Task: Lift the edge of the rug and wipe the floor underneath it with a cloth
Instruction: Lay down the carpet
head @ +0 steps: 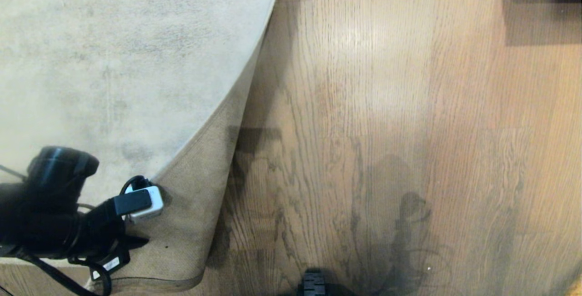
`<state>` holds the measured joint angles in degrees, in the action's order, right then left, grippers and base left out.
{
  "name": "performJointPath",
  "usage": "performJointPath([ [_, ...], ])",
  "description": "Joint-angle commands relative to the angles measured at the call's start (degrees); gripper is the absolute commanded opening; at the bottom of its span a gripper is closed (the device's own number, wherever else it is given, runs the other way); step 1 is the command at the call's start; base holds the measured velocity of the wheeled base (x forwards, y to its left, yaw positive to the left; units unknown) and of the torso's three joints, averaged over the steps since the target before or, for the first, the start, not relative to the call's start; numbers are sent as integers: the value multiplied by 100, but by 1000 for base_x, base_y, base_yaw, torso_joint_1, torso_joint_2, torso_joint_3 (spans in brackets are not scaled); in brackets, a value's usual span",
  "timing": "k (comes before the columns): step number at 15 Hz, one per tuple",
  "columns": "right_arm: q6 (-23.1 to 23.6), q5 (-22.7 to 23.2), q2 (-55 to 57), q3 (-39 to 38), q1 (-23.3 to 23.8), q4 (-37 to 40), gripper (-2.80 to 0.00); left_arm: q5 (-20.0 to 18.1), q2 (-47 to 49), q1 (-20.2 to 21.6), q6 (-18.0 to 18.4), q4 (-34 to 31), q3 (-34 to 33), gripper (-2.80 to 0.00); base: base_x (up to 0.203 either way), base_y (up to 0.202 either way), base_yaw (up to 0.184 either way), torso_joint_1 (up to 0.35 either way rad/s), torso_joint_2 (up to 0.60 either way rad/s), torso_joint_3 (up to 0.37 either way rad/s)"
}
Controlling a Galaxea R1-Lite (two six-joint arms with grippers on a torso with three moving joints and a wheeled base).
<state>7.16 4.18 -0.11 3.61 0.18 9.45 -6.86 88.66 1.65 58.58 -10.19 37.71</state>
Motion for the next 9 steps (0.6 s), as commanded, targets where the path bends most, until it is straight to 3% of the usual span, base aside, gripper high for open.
performJointPath([
  [1, 5, 4, 11, 0, -1, 4, -280, -8, 20, 2, 31, -9, -9, -280, 0, 0, 0, 0, 0, 0],
  [9, 5, 4, 11, 0, -1, -13, -280, -61, -51, 2, 31, -9, 0, -280, 0, 0, 0, 0, 0, 0],
])
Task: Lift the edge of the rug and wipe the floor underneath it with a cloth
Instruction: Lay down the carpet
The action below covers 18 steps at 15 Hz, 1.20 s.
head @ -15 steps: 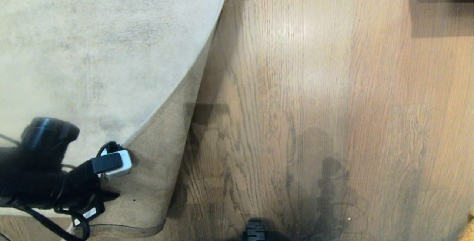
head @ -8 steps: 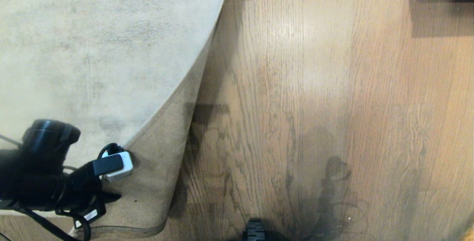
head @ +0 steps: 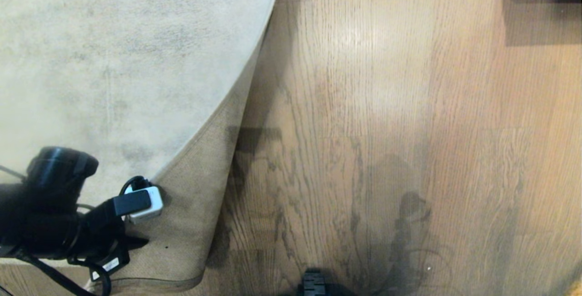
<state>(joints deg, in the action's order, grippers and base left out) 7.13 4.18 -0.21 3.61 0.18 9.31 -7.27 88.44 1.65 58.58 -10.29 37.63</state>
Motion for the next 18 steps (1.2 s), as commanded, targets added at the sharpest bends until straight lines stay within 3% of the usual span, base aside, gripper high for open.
performJointPath([
  [1, 8, 4, 21, 0, -1, 0, -280, -20, -38, 2, 31, 0, 14, -280, 0, 0, 0, 0, 0, 0],
  [12, 8, 4, 21, -9, -1, -9, -280, -37, -590, -216, -495, 0, 34, -280, 0, 0, 0, 0, 0, 0],
  [18, 8, 13, 21, -9, -1, -9, -280, -29, -635, -244, -505, -8, 7, -280, 0, 0, 0, 0, 0, 0],
])
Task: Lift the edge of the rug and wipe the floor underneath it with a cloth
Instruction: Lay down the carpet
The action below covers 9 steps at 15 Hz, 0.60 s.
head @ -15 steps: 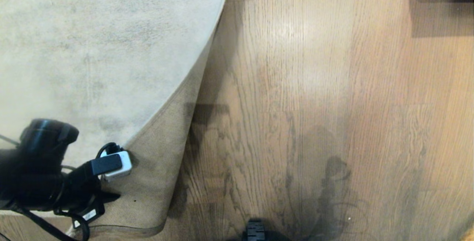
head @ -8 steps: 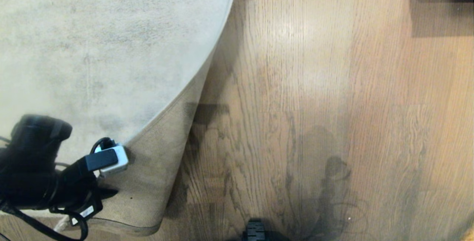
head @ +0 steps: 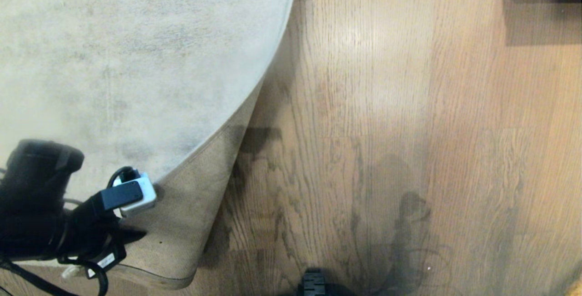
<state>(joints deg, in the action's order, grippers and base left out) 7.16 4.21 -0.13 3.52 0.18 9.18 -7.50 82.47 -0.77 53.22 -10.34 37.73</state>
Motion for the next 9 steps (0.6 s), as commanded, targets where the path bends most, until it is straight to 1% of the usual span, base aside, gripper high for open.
performJointPath([
  [1, 5, 1, 13, -1, -1, 5, -280, -5, -38, -2, 30, -3, -22, -280, 0, 0, 0, 0, 0, 0],
  [7, 5, 6, 13, -1, -1, 5, -280, -5, -56, -2, 30, -3, -46, -280, 0, 0, 0, 0, 0, 0],
  [8, 5, 3, 13, -1, -1, 5, -280, -5, -73, -2, 30, -3, -46, 0, 0, 0, 0, 0, 0, 0],
  [9, 5, 5, 13, -1, -1, 5, -280, -5, -82, -11, 30, -3, -46, 0, 0, 0, 0, 0, 0, 0],
])
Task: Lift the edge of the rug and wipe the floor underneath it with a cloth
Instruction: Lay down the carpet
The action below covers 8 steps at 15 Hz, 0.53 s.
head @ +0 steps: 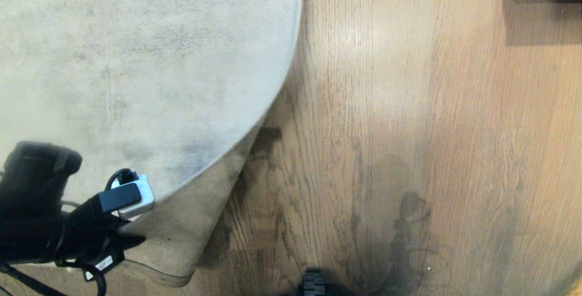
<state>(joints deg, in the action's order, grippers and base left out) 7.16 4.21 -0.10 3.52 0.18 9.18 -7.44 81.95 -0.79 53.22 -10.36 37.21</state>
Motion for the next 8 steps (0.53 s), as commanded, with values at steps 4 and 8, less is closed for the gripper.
performJointPath([
  [4, 5, 2, 10, -1, -1, 5, -280, -12, -127, -9, -29, 8, -5, 0, 0, 0, 0, 0, 0, 0],
  [8, 5, 1, 10, -1, -1, 5, -280, -4, -336, -201, -405, 8, 23, 0, 0, 0, 0, 0, 0, 0],
])
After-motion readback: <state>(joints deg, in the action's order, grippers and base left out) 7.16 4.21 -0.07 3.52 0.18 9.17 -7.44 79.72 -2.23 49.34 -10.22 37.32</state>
